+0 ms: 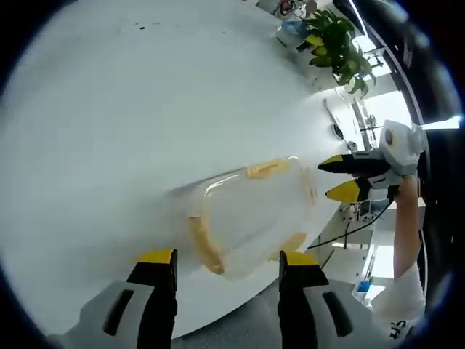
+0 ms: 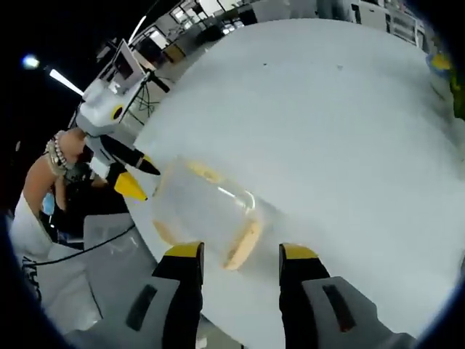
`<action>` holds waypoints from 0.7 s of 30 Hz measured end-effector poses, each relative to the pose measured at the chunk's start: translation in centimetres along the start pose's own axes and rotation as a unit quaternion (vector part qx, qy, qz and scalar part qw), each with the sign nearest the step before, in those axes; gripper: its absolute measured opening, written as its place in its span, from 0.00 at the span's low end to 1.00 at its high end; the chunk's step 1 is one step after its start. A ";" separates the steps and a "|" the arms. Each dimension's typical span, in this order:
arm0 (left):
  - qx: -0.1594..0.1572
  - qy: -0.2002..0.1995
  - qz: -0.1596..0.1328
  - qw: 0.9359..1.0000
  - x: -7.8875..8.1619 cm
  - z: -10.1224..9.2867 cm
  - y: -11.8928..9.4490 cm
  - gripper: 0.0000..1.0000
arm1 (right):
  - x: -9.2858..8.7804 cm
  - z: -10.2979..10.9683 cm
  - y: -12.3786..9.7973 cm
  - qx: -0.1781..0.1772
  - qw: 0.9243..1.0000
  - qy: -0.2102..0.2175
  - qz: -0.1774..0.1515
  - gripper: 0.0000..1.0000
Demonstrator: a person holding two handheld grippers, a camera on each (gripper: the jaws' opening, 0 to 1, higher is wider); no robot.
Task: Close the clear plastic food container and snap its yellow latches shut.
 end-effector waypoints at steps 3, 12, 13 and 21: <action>-0.001 0.001 -0.001 1.000 0.3 -0.1 0.6 0.50 | -0.3 -0.1 0.6 0.003 1.000 0.004 0.007 0.26; 0.006 0.001 0.008 1.000 0.5 -0.2 1.6 0.42 | -0.1 -0.1 1.6 0.013 0.999 0.033 -0.001 0.20; 0.007 0.000 0.007 1.000 0.5 -0.1 1.7 0.42 | -0.1 0.0 1.8 0.014 0.999 0.033 -0.002 0.18; 0.030 0.001 0.004 1.000 0.8 0.4 1.9 0.32 | 0.4 0.2 2.1 0.019 0.999 0.041 0.002 0.16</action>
Point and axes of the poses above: the point that each gripper's makers call its tool centre point, and the gripper's own axes: y roughly forward along the fingers, z roughly to its left, x roughly out of its top, the point moved 5 cm from there along -y, roughly backward along the fingers, and after that the axes turned 13 degrees about -y, right-handed, at the moved point
